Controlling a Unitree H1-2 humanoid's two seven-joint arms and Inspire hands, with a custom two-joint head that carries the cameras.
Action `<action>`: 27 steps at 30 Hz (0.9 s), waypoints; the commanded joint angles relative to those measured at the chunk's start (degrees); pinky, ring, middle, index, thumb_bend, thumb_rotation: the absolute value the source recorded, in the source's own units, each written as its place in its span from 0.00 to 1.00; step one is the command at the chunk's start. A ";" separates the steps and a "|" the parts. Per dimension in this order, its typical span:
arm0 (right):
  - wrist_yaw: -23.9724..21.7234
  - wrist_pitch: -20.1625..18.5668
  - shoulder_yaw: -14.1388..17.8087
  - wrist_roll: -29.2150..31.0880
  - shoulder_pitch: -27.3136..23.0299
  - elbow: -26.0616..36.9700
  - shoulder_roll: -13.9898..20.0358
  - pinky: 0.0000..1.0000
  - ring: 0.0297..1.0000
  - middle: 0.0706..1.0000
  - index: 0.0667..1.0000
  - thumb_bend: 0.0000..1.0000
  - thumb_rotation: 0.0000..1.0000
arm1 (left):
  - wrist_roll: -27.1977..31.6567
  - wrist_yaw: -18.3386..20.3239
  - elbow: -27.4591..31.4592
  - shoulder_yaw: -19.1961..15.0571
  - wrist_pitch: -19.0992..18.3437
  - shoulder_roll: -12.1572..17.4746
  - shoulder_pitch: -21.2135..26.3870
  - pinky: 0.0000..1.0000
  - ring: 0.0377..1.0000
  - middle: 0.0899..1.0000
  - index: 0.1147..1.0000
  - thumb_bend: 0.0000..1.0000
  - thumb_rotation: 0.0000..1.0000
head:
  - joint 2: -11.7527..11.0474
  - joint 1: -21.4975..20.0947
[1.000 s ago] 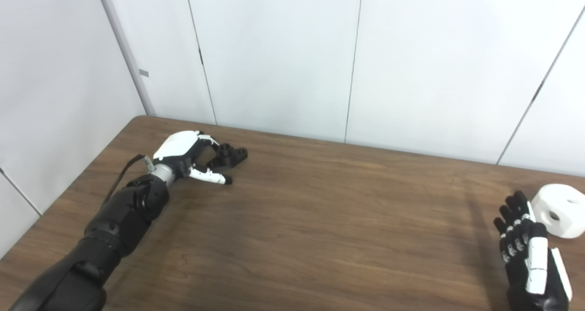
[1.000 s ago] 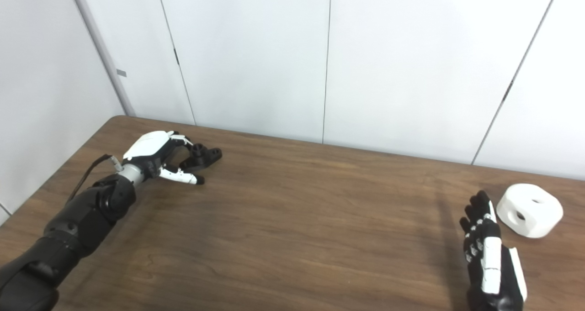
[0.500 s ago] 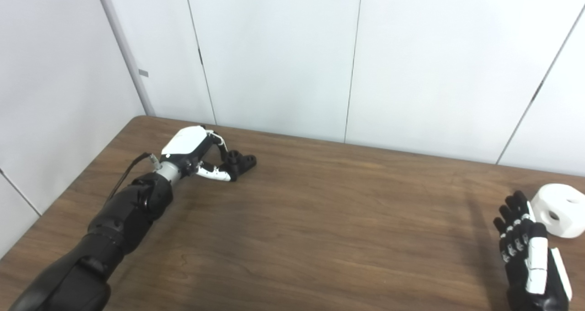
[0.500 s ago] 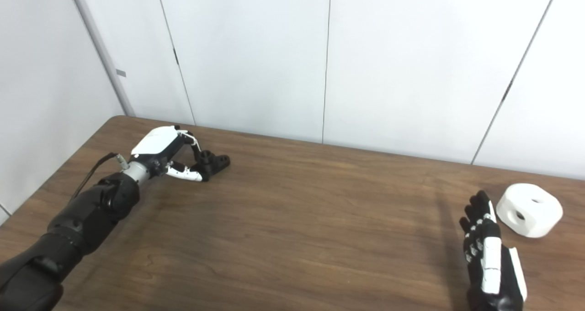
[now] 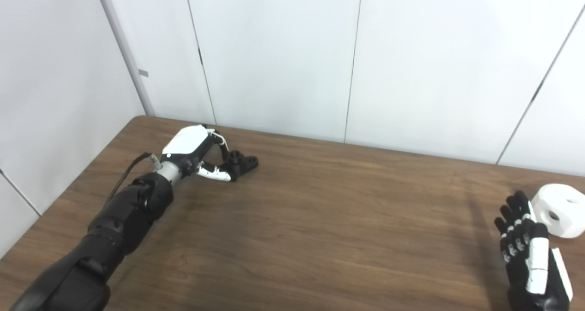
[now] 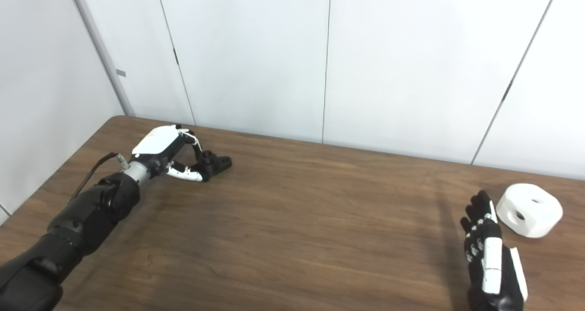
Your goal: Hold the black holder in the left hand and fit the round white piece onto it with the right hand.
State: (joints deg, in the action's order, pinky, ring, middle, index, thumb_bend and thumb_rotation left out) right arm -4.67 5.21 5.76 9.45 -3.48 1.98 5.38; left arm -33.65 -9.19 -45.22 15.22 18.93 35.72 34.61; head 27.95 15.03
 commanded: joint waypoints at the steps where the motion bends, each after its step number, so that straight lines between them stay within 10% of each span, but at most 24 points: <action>1: 0.04 1.88 0.19 -0.16 -1.35 2.54 0.23 1.00 1.00 1.00 0.99 0.50 1.00 | 1.14 -1.03 2.97 -1.09 0.98 -0.26 0.88 1.00 0.93 0.70 0.42 0.52 0.05 | 0.21 -0.57; 27: 1.53 -0.92 -0.16 -1.61 -1.04 6.77 -0.64 1.00 1.00 0.97 0.94 0.59 1.00 | -0.47 5.92 25.76 1.48 0.53 -11.93 -12.95 1.00 0.94 0.70 0.41 0.52 0.05 | 3.09 -8.80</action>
State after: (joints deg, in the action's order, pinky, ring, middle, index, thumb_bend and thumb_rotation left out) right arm -3.37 3.76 5.76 7.83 -3.28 6.21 5.02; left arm -33.16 -4.18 -20.55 16.23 18.98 23.24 21.52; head 31.02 6.15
